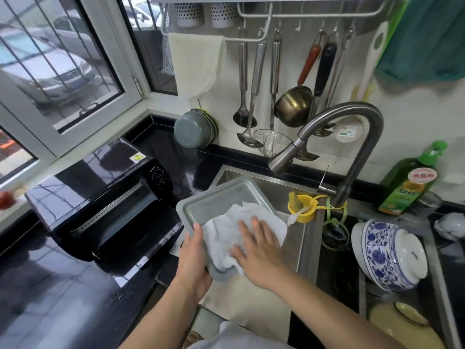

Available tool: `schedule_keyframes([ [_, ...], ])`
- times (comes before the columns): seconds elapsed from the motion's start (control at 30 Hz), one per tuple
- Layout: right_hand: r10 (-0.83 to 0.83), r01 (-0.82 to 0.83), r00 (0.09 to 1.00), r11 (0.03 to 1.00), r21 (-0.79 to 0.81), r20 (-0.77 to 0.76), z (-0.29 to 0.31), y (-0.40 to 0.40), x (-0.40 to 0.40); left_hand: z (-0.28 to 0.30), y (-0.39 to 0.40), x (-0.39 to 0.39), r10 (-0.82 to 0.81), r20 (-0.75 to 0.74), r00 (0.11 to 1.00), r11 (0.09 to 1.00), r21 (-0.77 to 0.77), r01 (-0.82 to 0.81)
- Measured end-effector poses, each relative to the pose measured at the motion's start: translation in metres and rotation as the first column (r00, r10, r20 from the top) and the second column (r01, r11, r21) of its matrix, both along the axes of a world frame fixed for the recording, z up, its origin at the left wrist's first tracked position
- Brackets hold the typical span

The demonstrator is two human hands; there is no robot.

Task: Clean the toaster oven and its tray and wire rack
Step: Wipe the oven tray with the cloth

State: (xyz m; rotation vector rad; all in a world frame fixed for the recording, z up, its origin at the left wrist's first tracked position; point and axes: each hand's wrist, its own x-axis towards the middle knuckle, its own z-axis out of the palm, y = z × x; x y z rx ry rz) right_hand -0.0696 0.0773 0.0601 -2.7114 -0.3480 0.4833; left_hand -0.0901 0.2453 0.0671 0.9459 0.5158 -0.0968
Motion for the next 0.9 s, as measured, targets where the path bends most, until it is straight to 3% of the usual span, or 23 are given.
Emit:
schedule_keyframes([
  [0.07, 0.013, -0.014, 0.999, 1.000, 0.011, 0.051, -0.004, 0.021, -0.016, 0.000, -0.006, -0.003, -0.026, 0.015, 1.000, 0.997, 0.074, 0.025],
  [0.17, 0.186, -0.205, 0.971, 0.972, 0.114, 0.152, -0.009, 0.045, -0.041, 0.000, -0.006, -0.004, 0.030, -0.082, 0.996, 0.950, 0.313, -0.003],
  [0.27, 0.105, -0.111, 0.972, 0.994, 0.020, 0.212, -0.008, 0.020, -0.029, 0.002, 0.001, -0.005, 0.094, -0.073, 0.993, 0.987, 0.137, -0.083],
  [0.33, 0.006, 0.008, 0.988, 0.996, -0.089, 0.153, -0.008, -0.013, -0.007, 0.004, 0.004, -0.005, 0.075, 0.008, 0.997, 0.994, 0.080, -0.075],
  [0.43, 0.046, -0.036, 0.998, 0.978, -0.207, 0.040, 0.000, -0.032, 0.022, 0.004, 0.003, -0.009, 0.044, 0.075, 0.996, 0.998, 0.033, -0.046],
  [0.57, -0.060, 0.069, 0.993, 0.993, -0.093, 0.099, 0.013, -0.012, 0.015, 0.008, -0.003, -0.006, 0.049, 0.082, 0.995, 0.995, 0.083, -0.055],
  [0.67, -0.046, 0.047, 0.982, 0.999, 0.002, 0.183, 0.014, 0.006, -0.028, 0.015, -0.009, -0.005, 0.054, 0.026, 0.998, 0.988, 0.145, -0.057],
  [0.77, -0.035, 0.031, 0.991, 0.999, 0.031, 0.128, 0.011, 0.020, -0.047, 0.013, -0.010, -0.010, 0.039, -0.053, 0.998, 0.953, 0.303, -0.021],
  [0.9, -0.182, 0.187, 0.982, 0.978, -0.097, 0.056, 0.013, -0.005, 0.000, 0.018, -0.015, -0.014, -0.036, 0.050, 0.998, 0.985, 0.173, 0.026],
])
